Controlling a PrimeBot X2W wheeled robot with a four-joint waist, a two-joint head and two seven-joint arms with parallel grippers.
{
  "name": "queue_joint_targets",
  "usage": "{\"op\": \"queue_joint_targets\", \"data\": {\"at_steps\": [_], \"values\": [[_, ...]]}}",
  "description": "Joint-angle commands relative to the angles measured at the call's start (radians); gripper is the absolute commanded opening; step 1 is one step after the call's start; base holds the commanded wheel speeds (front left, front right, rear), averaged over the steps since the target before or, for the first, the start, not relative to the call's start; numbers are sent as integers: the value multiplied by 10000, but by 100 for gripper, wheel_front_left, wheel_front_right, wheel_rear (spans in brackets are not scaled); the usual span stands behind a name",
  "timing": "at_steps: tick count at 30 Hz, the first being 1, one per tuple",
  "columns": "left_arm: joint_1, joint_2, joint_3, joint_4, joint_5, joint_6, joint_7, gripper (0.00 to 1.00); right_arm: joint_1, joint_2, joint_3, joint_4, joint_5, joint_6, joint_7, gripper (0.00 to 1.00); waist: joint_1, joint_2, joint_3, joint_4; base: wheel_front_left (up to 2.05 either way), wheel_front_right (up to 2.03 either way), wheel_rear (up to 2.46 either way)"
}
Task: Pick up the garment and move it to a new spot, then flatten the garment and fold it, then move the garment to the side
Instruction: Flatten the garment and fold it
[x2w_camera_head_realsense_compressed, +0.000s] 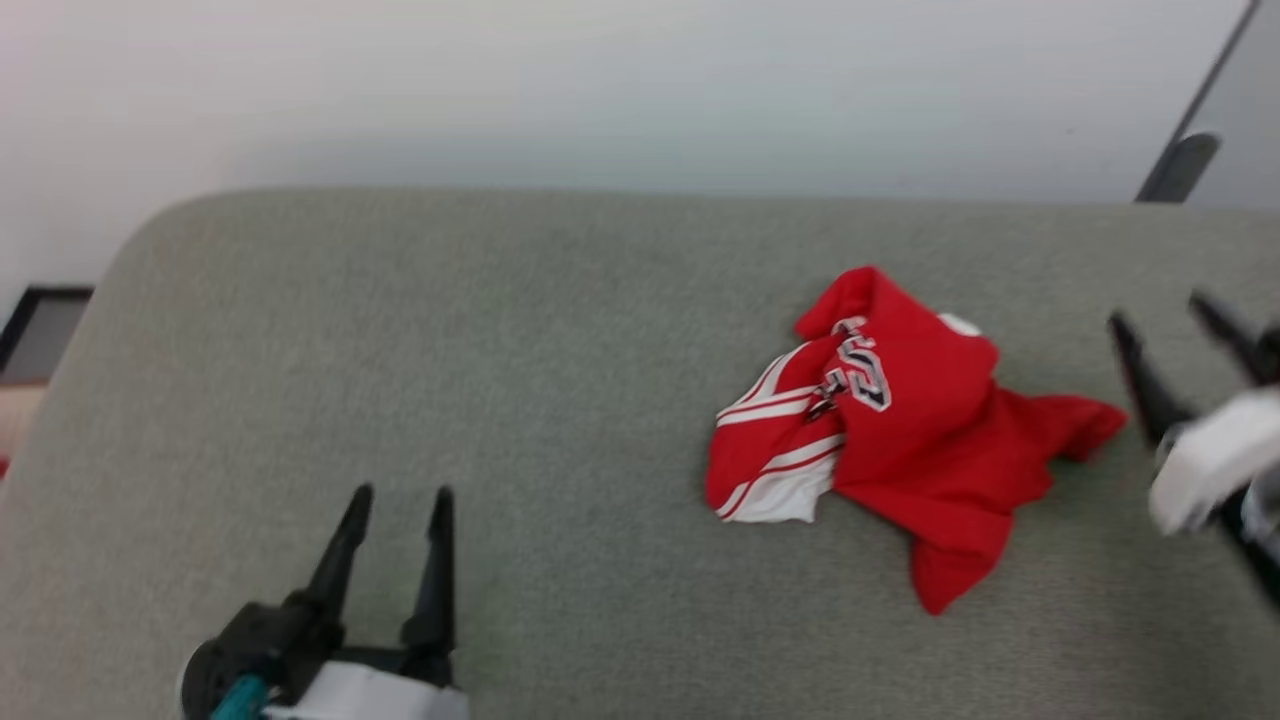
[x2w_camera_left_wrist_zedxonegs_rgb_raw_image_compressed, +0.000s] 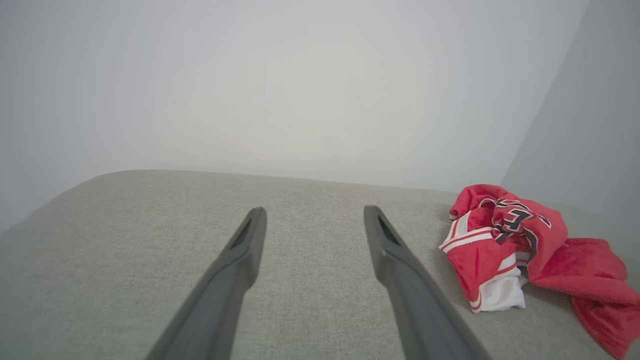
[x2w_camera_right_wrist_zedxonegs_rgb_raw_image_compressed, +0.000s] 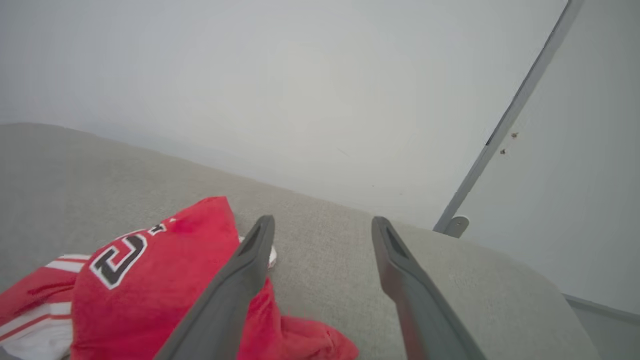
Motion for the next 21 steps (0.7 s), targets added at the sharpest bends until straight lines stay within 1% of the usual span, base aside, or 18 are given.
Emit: {"op": "queue_joint_targets", "data": {"at_steps": [1, 3, 7, 9, 12, 14, 17, 21], "values": [[-124, -34, -38, -28, 64, -30, -3, 100, -283, -105, 131, 47, 170, -14, 156, 100, 0, 0, 690, 624, 0, 0, 0], [-364, -123, -189, -58, 83, -31, -3, 100, -1043, -474, 652, 278, 897, -14, 1175, 100, 0, 0, 977, 869, 0, 0, 0], [-769, -259, -498, -32, 46, -33, -3, 100, -2728, -1406, 1833, 735, 2632, -14, 4008, 100, 0, 0, 1609, 1298, 0, 0, 0], [-1002, -291, -661, 12, -3, -33, -3, 100, -3452, -1748, 2261, 965, 3327, -14, 5230, 100, 0, 0, 1959, 1524, 0, 0, 0], [-1294, -342, -792, 24, -118, -32, -3, 100, -4333, -2172, 2943, 1249, 4107, -14, 7033, 100, 0, 0, 2506, 1825, 0, 0, 0], [-1460, -375, -894, 44, -178, -32, -3, 100, -4883, -2458, 3318, 1441, 4392, -14, 7997, 100, 0, 0, 2849, 1973, 0, 0, 0], [-1688, -393, -1118, 185, -225, -33, -3, 100, -5331, -2714, 4022, 1645, 4552, -14, 8925, 100, 0, 0, 3243, 2174, 0, 0, 0], [-1991, -402, -1170, 186, -325, -28, -3, 100, -5815, -2843, 4519, 1744, 4769, -14, 9260, 100, 0, 0, 3674, 2352, 0, 0, 0]]}}
